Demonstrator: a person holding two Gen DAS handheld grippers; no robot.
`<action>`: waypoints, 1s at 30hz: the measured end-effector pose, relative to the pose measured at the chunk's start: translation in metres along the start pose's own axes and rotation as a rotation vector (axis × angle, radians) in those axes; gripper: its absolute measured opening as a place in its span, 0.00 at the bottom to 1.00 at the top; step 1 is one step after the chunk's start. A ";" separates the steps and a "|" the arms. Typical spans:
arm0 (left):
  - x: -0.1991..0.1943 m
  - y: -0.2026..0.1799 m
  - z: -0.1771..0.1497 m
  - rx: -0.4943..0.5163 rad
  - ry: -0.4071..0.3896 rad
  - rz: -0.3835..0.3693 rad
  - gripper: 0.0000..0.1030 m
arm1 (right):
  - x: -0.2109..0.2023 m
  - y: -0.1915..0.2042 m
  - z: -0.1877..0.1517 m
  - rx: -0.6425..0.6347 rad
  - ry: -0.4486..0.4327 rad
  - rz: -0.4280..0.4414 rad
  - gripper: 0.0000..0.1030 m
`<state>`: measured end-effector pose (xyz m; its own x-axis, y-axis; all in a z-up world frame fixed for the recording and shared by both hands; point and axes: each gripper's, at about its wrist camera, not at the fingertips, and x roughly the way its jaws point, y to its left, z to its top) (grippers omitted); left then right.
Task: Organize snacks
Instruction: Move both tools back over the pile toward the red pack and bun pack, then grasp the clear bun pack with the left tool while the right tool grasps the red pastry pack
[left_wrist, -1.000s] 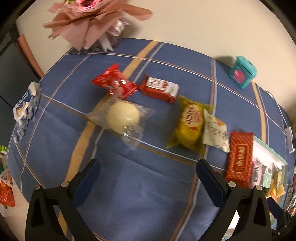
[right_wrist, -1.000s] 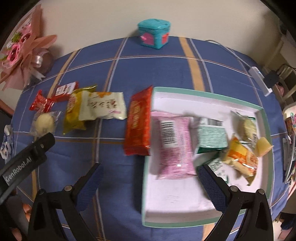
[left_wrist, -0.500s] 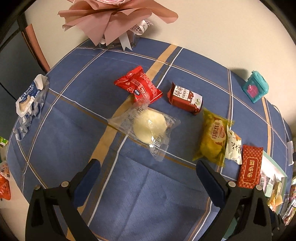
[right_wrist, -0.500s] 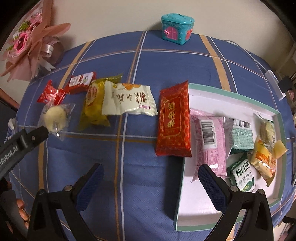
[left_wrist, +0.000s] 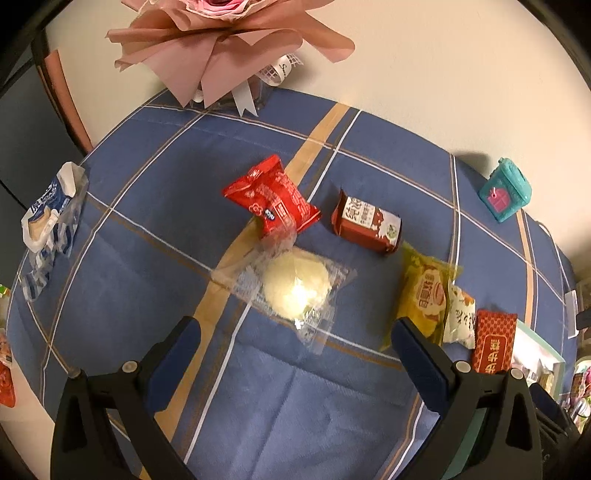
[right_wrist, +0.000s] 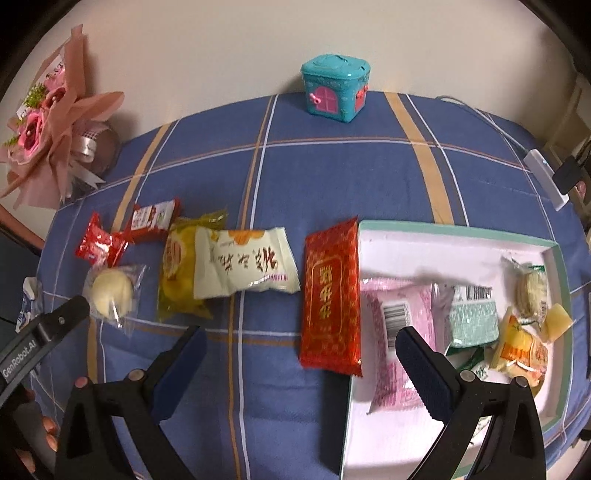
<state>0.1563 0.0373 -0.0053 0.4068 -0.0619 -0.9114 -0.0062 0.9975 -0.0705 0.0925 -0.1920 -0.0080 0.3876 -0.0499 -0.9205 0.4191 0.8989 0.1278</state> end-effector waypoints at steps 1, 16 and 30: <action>0.001 0.001 0.002 -0.005 0.000 -0.001 1.00 | 0.000 0.000 0.002 0.000 -0.005 0.005 1.00; 0.038 0.016 0.022 -0.022 0.049 -0.021 1.00 | 0.021 0.006 0.022 -0.032 -0.033 -0.012 1.00; 0.068 0.024 0.038 -0.085 0.023 0.040 1.00 | 0.050 0.010 0.022 -0.060 0.016 -0.041 1.00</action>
<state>0.2183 0.0583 -0.0541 0.3838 -0.0237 -0.9231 -0.0997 0.9928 -0.0669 0.1344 -0.1947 -0.0446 0.3580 -0.0803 -0.9303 0.3840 0.9208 0.0683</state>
